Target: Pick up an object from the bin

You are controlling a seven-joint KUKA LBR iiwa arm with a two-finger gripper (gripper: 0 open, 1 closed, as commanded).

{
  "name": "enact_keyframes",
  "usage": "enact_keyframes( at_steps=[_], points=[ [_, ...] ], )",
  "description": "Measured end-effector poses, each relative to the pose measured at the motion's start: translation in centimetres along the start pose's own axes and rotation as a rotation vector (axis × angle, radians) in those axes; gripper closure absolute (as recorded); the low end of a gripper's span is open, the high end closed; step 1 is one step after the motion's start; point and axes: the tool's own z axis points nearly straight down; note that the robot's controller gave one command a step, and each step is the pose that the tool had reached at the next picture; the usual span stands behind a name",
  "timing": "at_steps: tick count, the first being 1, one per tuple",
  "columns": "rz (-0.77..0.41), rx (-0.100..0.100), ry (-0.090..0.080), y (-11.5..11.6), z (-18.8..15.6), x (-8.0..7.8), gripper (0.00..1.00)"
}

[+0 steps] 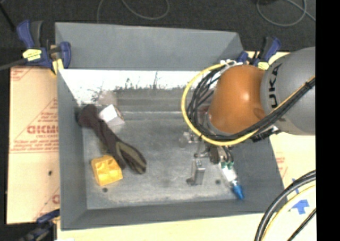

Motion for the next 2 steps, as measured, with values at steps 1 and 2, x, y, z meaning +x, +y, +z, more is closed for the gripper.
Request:
enact_keyframes(
  at_steps=[1,2],
  points=[
    [0.000,0.000,-0.008,0.0,-0.4,-0.2,0.00],
    [-0.078,0.001,-0.009,5.0,5.1,-2.3,0.00]
  ],
)
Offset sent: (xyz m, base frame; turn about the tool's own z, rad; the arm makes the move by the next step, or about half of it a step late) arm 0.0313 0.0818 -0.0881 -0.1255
